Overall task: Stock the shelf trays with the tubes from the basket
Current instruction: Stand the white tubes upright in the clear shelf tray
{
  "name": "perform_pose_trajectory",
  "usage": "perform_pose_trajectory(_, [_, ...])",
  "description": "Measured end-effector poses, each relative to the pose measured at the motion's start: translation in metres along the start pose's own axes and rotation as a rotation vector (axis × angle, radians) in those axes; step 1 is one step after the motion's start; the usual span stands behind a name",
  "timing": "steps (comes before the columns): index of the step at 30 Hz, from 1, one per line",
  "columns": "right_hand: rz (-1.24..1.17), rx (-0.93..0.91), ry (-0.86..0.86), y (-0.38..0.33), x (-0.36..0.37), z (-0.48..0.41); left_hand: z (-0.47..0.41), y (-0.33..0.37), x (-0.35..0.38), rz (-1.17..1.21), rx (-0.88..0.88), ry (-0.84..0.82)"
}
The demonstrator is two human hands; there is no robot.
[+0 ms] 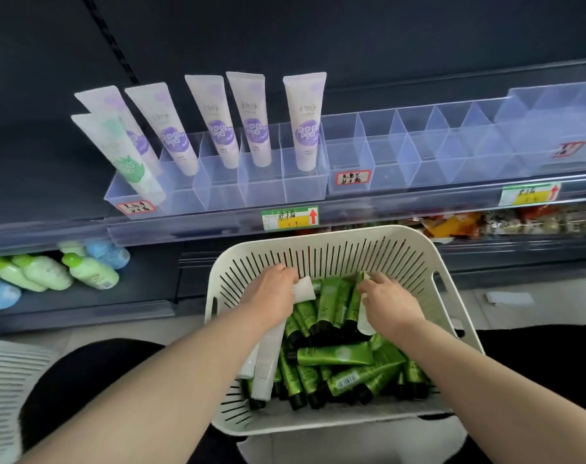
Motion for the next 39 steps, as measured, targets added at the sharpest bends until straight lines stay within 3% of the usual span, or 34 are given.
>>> perform_pose_trajectory(4, [-0.028, 0.072, -0.112, 0.002, 0.016, 0.005, -0.004, -0.004, 0.017, -0.007, -0.005, -0.061])
perform_pose_trajectory(10, [-0.028, 0.127, 0.015, -0.002, 0.013, 0.003, -0.006, -0.010, 0.031, -0.038, -0.018, -0.106])
perform_pose_trajectory(13, [-0.085, 0.241, -0.037, 0.000, 0.015, -0.001, -0.004, -0.011, 0.036, -0.049, -0.032, -0.121])
perform_pose_trajectory(16, [0.013, 0.172, -0.137, -0.007, 0.018, 0.005, -0.002, -0.016, 0.040, -0.045, -0.033, -0.131])
perform_pose_trajectory(19, [0.062, 0.076, -0.127, -0.013, 0.013, 0.018, -0.006, -0.017, 0.039, -0.045, -0.038, -0.125])
perform_pose_trajectory(23, [-0.051, 0.165, -0.060, -0.007, 0.008, 0.016, -0.009, -0.016, 0.041, -0.067, -0.062, -0.148])
perform_pose_trajectory(26, [-0.138, 0.275, -0.215, 0.001, 0.017, 0.003, -0.010, -0.016, 0.046, -0.117, -0.061, -0.188])
perform_pose_trajectory(31, [-0.093, 0.247, -0.421, 0.001, 0.021, -0.010, -0.018, -0.017, 0.056, -0.194, -0.082, -0.260])
perform_pose_trajectory(39, [-0.118, 0.302, -0.388, 0.000, 0.019, -0.016, -0.034, -0.020, 0.060, -0.231, 0.002, -0.355])
Point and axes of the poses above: each hand's wrist, its own z-axis away from the middle knuckle, its own x-axis out of the palm, y = z × x, the point moved 2 cm from there along -z, towards the middle knuckle, and after that the axes turned 14 degrees about y, right-handed, at the moved point
